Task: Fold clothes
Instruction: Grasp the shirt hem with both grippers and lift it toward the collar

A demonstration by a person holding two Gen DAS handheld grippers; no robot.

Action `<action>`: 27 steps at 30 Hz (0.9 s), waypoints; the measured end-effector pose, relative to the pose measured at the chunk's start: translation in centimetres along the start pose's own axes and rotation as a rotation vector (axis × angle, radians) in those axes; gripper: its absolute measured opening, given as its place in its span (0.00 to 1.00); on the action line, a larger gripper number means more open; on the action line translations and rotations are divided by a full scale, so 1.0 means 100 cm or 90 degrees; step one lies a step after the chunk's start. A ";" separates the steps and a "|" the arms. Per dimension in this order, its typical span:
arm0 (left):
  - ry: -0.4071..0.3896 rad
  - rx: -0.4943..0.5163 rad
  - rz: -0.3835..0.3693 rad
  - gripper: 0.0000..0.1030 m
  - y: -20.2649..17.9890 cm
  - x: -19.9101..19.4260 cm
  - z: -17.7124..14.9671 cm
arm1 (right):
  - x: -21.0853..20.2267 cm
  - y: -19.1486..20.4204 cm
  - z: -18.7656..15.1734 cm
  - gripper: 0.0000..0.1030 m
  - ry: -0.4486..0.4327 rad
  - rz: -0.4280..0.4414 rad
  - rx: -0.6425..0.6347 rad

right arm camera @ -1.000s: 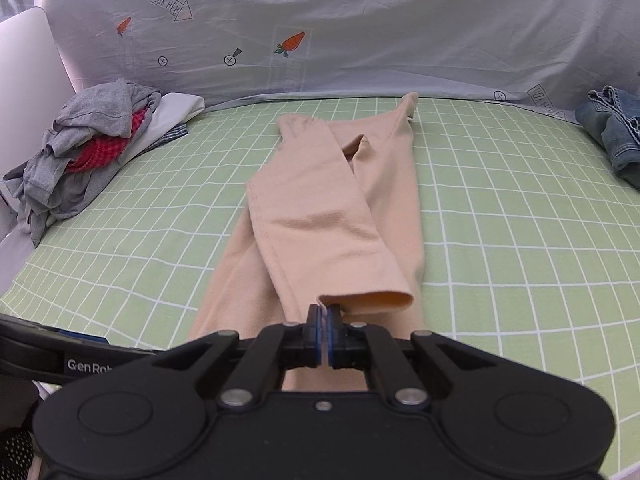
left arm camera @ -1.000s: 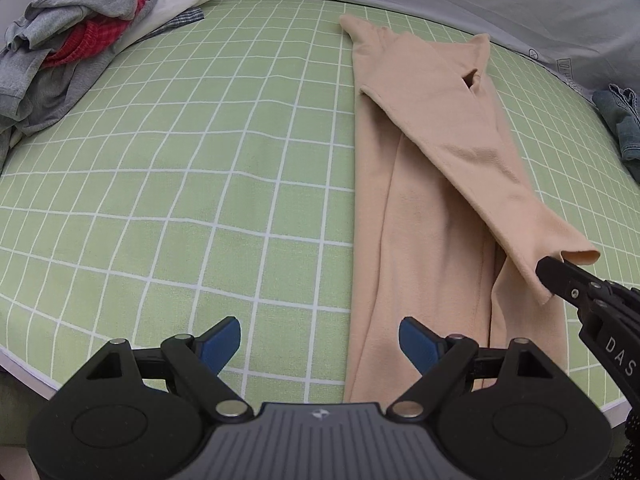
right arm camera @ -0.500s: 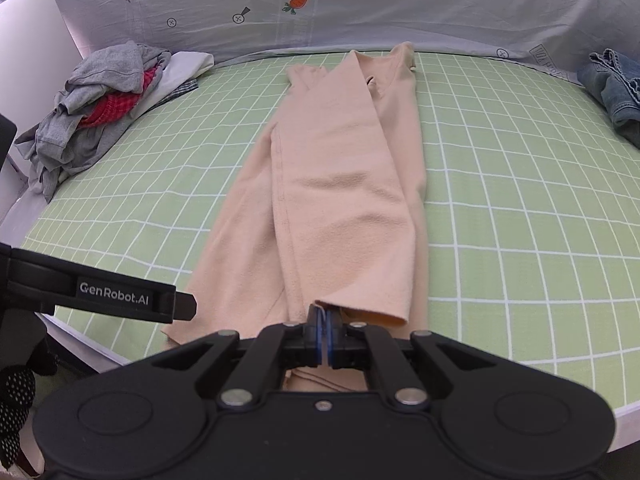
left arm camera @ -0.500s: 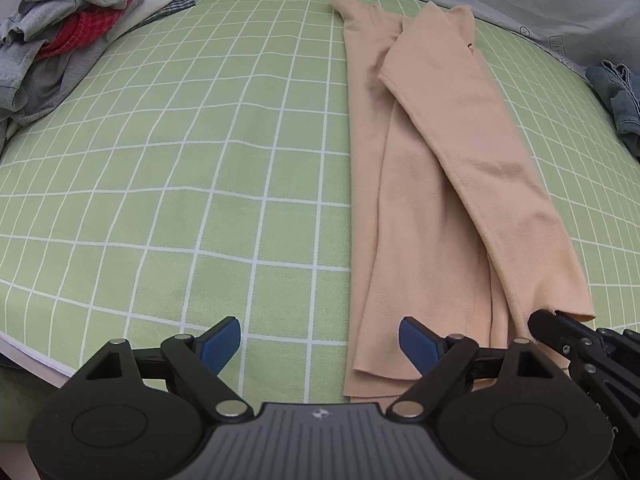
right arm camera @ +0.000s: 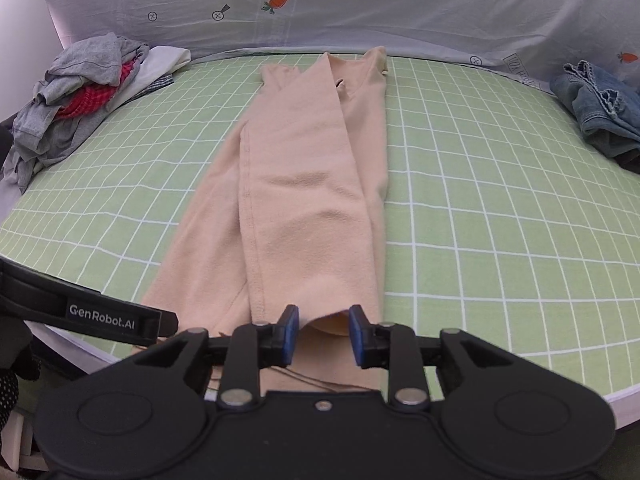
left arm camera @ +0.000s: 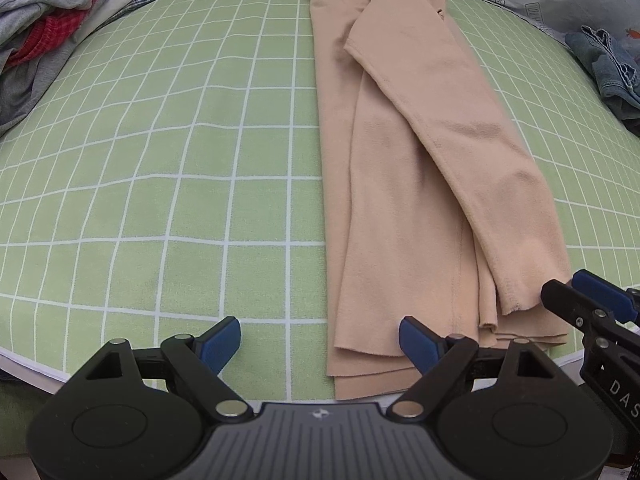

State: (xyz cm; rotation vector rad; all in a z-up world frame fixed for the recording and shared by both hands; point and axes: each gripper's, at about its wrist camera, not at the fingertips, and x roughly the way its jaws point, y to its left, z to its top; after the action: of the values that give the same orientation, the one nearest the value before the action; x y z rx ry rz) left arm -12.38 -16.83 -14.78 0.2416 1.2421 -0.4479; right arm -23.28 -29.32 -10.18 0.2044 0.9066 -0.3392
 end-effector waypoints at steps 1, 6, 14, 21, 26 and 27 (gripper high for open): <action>0.003 -0.001 -0.004 0.84 0.000 0.001 0.000 | 0.000 -0.003 -0.001 0.36 0.003 -0.007 0.004; 0.017 -0.011 -0.036 0.82 0.005 0.000 -0.006 | 0.010 -0.017 -0.010 0.40 0.041 -0.036 0.032; -0.008 0.052 -0.045 0.43 -0.007 -0.004 -0.012 | 0.019 -0.018 -0.019 0.39 0.067 -0.011 0.049; -0.011 0.045 -0.085 0.10 -0.010 -0.003 -0.010 | 0.017 -0.018 -0.011 0.06 0.067 0.031 0.053; -0.024 -0.006 -0.104 0.09 -0.001 -0.018 -0.001 | 0.003 -0.020 0.004 0.05 0.019 0.034 0.058; -0.033 -0.010 -0.104 0.09 -0.001 -0.021 0.002 | 0.001 -0.020 0.009 0.05 0.008 0.036 0.059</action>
State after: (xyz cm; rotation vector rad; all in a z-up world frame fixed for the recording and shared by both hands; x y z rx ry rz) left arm -12.81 -16.58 -12.70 0.1138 1.2187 -0.5816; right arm -23.27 -31.48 -9.77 0.3171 0.8963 -0.3273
